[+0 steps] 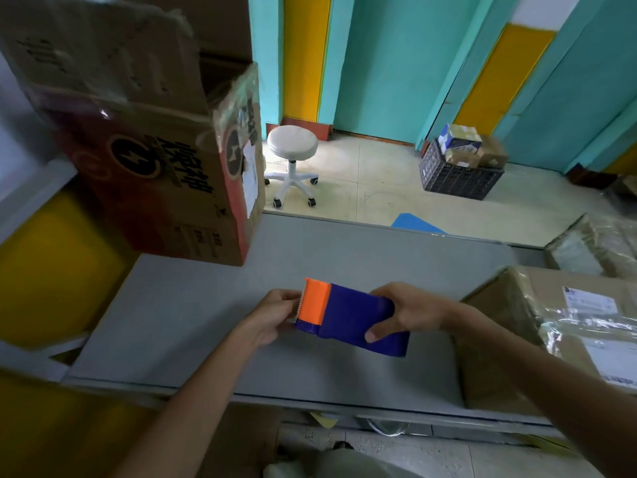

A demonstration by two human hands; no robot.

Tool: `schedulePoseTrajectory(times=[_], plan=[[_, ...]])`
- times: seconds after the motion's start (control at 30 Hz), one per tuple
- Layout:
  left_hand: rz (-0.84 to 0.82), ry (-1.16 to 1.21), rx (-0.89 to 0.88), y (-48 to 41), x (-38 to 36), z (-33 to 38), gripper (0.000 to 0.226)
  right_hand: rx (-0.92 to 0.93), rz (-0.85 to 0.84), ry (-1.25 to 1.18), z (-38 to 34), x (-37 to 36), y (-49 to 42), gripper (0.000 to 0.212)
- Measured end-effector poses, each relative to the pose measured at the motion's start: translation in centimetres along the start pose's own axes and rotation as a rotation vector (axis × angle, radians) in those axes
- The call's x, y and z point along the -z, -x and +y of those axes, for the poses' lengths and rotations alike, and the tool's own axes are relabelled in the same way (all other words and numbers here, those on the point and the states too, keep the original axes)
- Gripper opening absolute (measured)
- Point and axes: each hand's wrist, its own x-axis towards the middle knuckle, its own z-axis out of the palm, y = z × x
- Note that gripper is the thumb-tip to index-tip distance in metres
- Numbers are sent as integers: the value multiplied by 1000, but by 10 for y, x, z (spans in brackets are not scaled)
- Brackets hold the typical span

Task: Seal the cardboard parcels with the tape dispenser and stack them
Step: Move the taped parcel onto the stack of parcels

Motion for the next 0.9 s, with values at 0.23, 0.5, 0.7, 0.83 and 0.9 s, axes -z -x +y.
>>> schedulePoseTrajectory(times=[0.23, 0.5, 0.7, 0.83, 0.9], plan=[[240, -58, -201, -10, -19, 15, 24, 11, 43, 112, 12, 16, 10, 28], [291, -204, -311, -21, -32, 16, 5, -39, 22, 245, 29, 34, 25, 38], [483, -302, -323, -55, -79, 11, 6, -245, 190, 351, 51, 28, 11, 48], [482, -489, -237, -74, -93, 7, 13, -436, 132, 167, 63, 32, 0, 52], [436, -566, -217, -79, -94, 5, 14, -512, 59, 59, 59, 46, 0, 50]])
